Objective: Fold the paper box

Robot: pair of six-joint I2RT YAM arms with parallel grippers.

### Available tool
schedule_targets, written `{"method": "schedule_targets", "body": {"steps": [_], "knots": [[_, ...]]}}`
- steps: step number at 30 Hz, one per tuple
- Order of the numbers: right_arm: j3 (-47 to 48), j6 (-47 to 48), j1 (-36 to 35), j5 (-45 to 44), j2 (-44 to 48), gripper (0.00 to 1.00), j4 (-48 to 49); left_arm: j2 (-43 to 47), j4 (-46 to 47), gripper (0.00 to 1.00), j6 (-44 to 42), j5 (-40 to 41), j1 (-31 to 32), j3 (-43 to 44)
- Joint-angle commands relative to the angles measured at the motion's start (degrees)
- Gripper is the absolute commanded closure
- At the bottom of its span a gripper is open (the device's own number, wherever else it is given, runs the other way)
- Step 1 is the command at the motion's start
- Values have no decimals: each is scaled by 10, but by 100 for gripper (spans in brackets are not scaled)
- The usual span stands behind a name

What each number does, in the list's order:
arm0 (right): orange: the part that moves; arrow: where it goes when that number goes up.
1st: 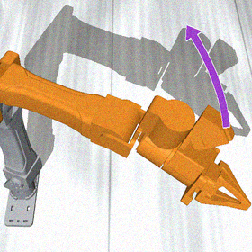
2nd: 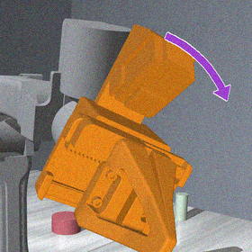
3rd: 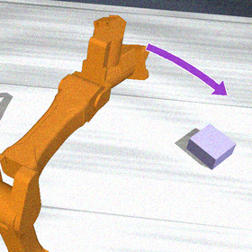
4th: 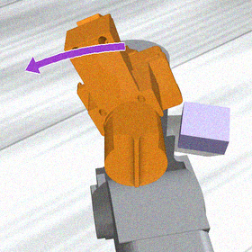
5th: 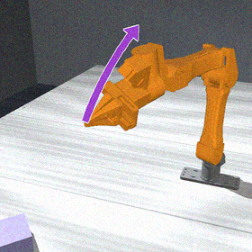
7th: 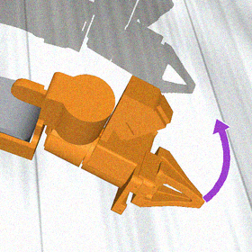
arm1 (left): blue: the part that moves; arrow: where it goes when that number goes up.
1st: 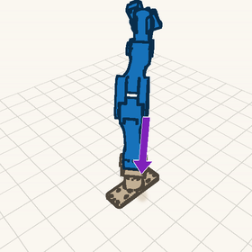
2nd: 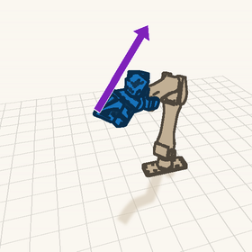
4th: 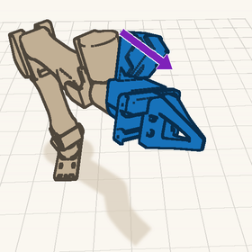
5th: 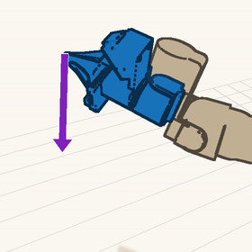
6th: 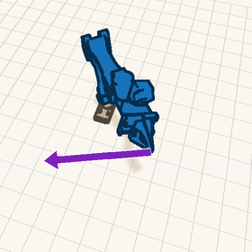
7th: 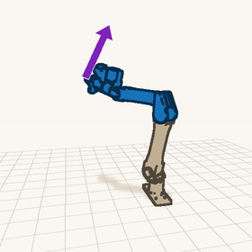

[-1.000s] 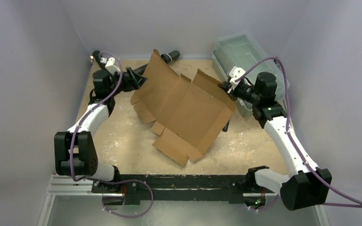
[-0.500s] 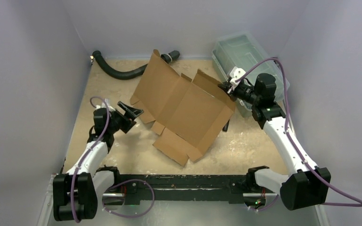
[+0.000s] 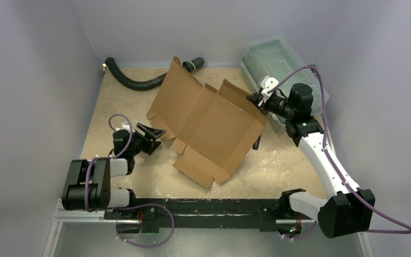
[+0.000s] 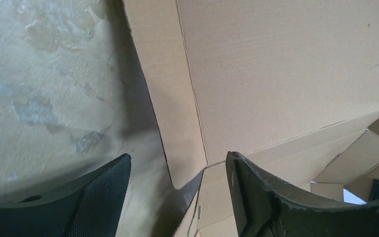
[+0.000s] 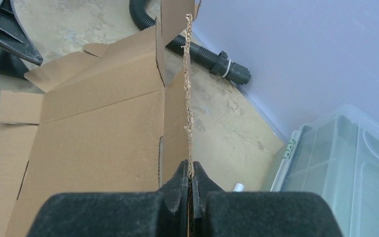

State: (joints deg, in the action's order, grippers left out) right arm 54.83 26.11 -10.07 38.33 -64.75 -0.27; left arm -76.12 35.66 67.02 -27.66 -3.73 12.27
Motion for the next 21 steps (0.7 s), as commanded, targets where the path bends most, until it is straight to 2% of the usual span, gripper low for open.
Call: {"method": "schedule_targets", "body": {"steps": [1, 5, 8, 9, 10, 14, 16, 18, 21], "knots": [[-2, -10, 3, 17, -2, 100, 34, -69, 156, 35, 18, -19, -1, 7], [-2, -10, 3, 18, -2, 100, 34, -140, 239, 55, 42, -16, -1, 19], [-2, -10, 3, 19, -4, 100, 33, -181, 304, 77, 61, -20, -1, 25], [-2, -10, 4, 19, -4, 100, 33, -191, 320, 86, 64, -20, -1, 27], [-2, -10, 3, 20, -4, 100, 33, -197, 333, 100, 63, -22, -1, 28], [-2, -10, 5, 24, -4, 100, 31, -184, 374, 100, 42, -31, -1, 29], [-1, -10, 7, 32, -2, 100, 26, -143, 348, 100, 10, -35, -1, 31], [2, -4, 12, 43, 2, 99, 18, -71, 252, 100, -57, -30, -1, 50], [11, 9, 20, 66, 11, 89, -3, 59, 33, 100, -203, 5, 14, 114]]}}
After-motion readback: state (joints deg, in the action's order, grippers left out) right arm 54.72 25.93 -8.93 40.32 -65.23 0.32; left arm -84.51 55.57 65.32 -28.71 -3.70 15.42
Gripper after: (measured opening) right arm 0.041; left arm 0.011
